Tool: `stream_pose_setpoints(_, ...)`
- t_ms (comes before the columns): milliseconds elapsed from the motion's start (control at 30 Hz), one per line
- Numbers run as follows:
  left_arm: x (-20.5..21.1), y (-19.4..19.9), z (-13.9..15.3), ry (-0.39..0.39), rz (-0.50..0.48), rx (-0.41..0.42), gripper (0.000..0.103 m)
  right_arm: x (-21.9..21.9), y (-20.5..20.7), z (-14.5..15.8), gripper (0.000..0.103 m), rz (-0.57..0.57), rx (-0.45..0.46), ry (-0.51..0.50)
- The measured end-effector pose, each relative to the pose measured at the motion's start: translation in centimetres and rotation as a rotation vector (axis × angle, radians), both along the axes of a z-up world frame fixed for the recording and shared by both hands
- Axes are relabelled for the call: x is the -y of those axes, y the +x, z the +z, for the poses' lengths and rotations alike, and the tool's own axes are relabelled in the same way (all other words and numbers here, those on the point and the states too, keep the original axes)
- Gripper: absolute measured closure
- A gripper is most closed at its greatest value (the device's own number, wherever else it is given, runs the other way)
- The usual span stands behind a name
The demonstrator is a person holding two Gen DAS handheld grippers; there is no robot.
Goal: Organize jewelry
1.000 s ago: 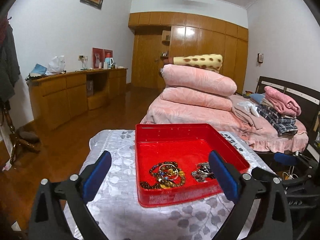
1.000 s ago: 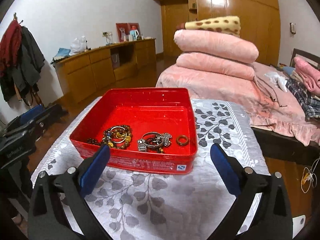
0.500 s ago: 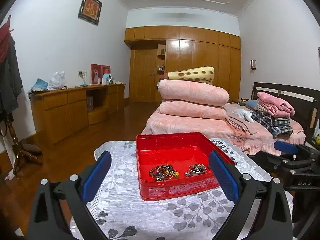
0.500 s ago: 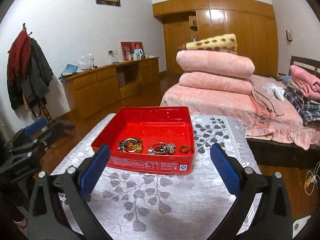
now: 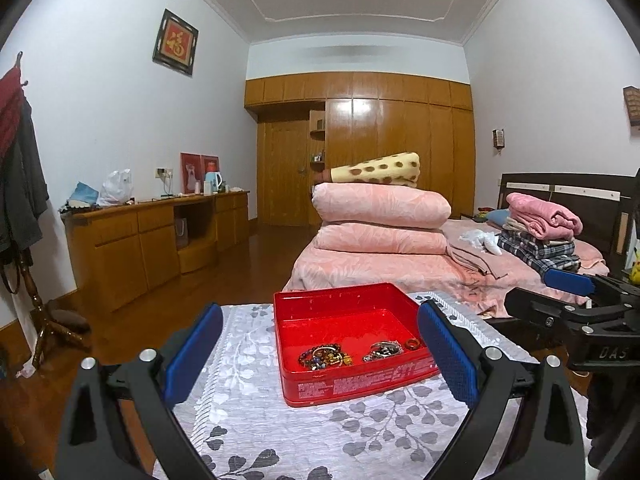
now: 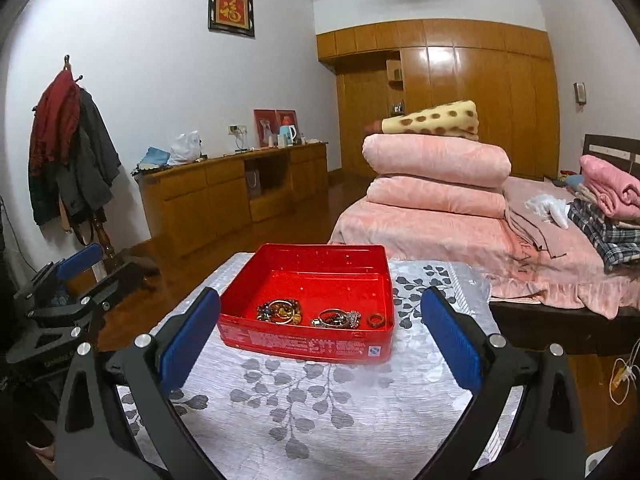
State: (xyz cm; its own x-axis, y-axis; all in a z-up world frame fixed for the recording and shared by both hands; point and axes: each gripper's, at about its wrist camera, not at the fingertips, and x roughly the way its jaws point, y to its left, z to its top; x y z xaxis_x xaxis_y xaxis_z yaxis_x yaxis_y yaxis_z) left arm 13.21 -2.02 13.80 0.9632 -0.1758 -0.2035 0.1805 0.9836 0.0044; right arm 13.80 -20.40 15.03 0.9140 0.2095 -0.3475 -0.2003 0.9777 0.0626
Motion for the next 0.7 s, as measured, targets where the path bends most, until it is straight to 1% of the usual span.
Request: stream_pose_setpoints(700,-0.4,-2.6,1.3,-0.006,0.005,0.062,0.007,-0.4,-2.6,1.7,0.006,0.008,0.067,-0.006)
